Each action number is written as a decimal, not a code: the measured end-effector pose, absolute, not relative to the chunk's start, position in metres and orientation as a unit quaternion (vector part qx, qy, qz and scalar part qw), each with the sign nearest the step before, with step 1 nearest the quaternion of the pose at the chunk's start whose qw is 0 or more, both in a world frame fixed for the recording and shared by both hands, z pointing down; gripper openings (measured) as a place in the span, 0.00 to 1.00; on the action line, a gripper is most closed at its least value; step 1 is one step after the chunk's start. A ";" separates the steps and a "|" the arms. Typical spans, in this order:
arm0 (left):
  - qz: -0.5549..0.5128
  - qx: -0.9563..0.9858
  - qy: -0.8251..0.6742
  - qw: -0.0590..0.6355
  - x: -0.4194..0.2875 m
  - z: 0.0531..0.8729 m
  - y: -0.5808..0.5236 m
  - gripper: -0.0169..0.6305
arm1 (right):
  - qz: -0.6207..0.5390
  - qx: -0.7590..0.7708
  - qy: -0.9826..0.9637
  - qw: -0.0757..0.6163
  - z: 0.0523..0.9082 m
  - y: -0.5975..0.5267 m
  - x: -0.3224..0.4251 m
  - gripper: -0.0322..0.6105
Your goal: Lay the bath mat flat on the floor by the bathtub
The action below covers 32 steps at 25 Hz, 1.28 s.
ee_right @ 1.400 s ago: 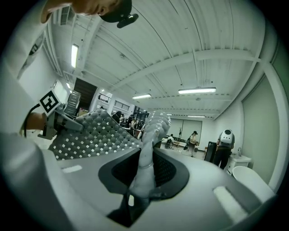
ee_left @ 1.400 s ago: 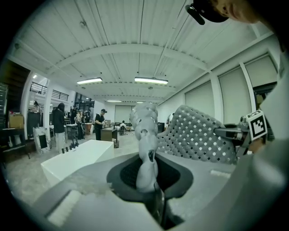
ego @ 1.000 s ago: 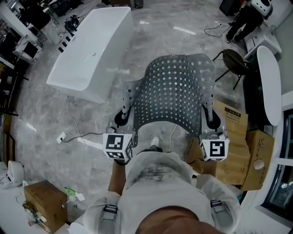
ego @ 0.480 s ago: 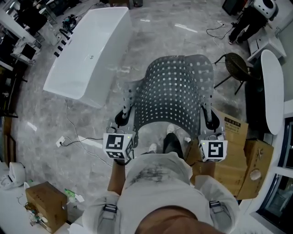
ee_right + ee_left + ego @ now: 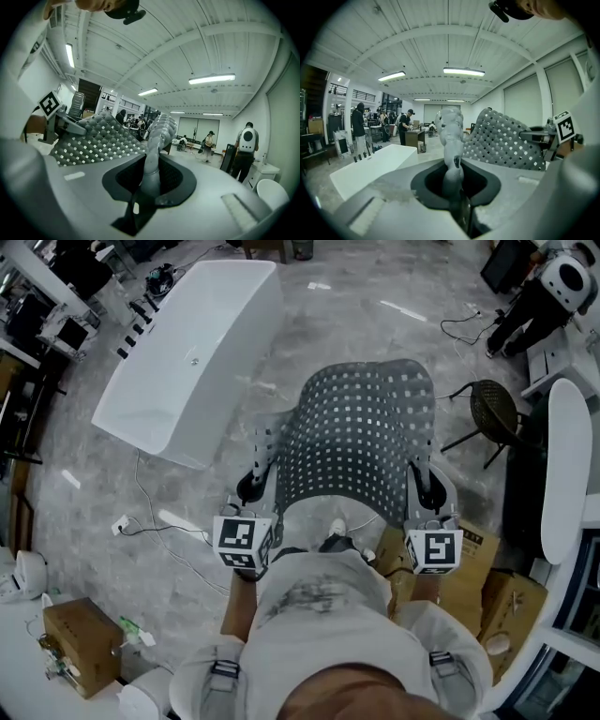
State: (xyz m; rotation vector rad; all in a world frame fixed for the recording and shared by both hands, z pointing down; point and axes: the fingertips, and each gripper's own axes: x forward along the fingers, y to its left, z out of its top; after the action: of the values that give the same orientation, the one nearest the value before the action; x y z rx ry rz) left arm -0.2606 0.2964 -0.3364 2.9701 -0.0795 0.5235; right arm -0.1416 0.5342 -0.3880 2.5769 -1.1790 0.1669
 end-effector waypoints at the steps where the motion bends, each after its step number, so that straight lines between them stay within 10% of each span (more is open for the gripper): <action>1: 0.172 0.983 -0.032 0.062 -0.253 -0.337 0.298 0.08 | 0.058 0.895 -0.416 0.150 -0.388 0.534 -0.132 0.15; 32: 0.155 0.982 -0.060 0.089 -0.040 -0.295 0.160 0.08 | 0.040 0.868 -0.461 0.182 -0.368 0.360 0.094 0.15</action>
State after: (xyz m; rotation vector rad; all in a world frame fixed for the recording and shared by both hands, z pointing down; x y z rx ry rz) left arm -0.0399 0.1599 -0.2954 2.9218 -0.1782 0.4599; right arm 0.0937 0.3601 -0.3676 2.4491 -1.3002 0.1128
